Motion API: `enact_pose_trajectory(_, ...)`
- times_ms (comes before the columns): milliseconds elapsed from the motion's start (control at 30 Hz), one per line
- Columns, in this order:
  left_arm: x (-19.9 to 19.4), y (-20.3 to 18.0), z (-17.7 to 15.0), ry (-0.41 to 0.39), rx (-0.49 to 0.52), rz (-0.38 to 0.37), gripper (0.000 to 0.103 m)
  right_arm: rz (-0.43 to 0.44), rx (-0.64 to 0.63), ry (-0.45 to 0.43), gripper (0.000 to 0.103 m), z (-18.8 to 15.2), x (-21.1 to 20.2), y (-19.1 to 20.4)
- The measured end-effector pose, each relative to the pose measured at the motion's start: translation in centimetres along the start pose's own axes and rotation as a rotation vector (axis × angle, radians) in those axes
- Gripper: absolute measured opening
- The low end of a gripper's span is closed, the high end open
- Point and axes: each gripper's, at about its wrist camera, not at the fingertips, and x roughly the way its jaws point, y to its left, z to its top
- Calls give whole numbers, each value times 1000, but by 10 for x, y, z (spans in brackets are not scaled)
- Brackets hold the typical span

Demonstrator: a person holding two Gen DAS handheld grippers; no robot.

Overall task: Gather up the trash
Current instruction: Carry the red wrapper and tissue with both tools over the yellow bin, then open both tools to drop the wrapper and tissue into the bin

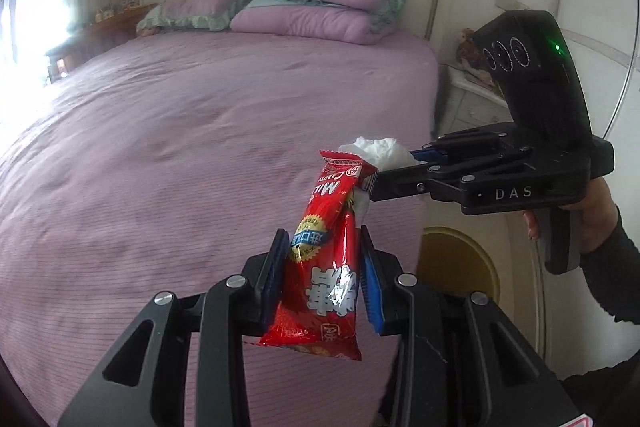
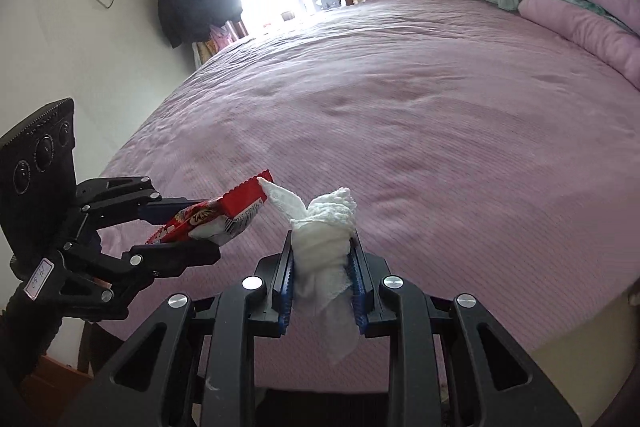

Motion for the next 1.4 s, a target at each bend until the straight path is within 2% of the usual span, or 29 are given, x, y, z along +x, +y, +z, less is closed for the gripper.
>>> enact_pose_trajectory(133, 32, -48, -2, 24, 41, -95, 35, -66, 64, -25, 23, -39, -38, -35)
enact_pose_trajectory(367, 101, -131, -13, 112, 104, -211, 35, -189, 172, -14, 24, -119, -86, -76)
enact_pose_trajectory(500, 135, -159, -16, 160, 112, -265, 35, -238, 248, 7, 24, -156, -99, -100)
enact_pose_trajectory(733, 183, -194, -28, 253, 121, -335, 37, -268, 344, 31, 24, -191, -102, -128)
enact_pose_trajectory(767, 186, -199, -29, 251, 132, -333, 42, -273, 355, 32, 24, -196, -104, -133)
enact_pose_trajectory(800, 189, -203, -32, 262, 146, -342, 53, -282, 363, 35, 24, -200, -106, -137)
enact_pose_trajectory(867, 190, -209, -36, 267, 168, -347, 61, -292, 384, 40, 24, -209, -107, -144)
enact_pose_trajectory(1000, 193, -212, -43, 284, 195, -339, 66, -295, 399, 53, 24, -218, -107, -150)
enact_pose_trajectory(1167, 204, -207, -45, 316, 168, -327, 69, -292, 406, 91, 24, -227, -99, -152)
enact_pose_trajectory(1267, 207, -204, -44, 325, 151, -328, 72, -299, 399, 112, 27, -229, -94, -148)
enact_pose_trajectory(1333, 208, -203, -44, 328, 143, -333, 74, -308, 391, 121, 39, -230, -91, -145)
enact_pose_trajectory(1367, 209, -203, -43, 329, 142, -333, 74, -317, 386, 120, 53, -229, -90, -145)
enact_pose_trajectory(1400, 208, -202, -43, 321, 139, -329, 74, -325, 379, 117, 56, -229, -90, -144)
